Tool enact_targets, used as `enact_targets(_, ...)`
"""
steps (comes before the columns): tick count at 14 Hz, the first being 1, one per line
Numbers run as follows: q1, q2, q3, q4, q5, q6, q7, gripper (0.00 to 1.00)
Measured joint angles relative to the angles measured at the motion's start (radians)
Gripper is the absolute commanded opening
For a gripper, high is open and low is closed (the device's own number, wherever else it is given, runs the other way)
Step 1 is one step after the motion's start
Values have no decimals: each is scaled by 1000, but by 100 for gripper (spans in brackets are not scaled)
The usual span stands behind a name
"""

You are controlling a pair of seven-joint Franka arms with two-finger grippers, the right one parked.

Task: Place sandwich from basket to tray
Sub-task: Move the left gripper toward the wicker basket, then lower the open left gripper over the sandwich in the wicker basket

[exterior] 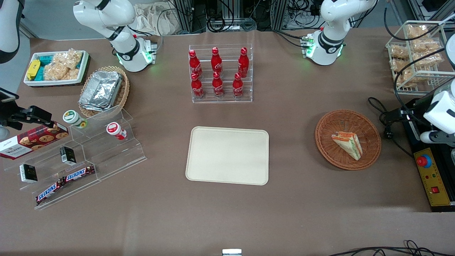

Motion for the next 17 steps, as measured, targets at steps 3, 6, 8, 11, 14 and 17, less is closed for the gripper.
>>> enact_targets(3,-3,4,-3,6,3,-11,0,99)
enact_targets(6,-4,4,-6,6,4,-13,-11,99)
enact_targets(8,-4,7,-7,-5,4,-17,-55,99)
enact_targets(11,-4,17,-7,-66,5,49,-263,99)
enact_targets(14,-4,19,-9,-200,7,212,-471,99)
enact_targets(17,-1,21,-3,-344,8,379,-617,99)
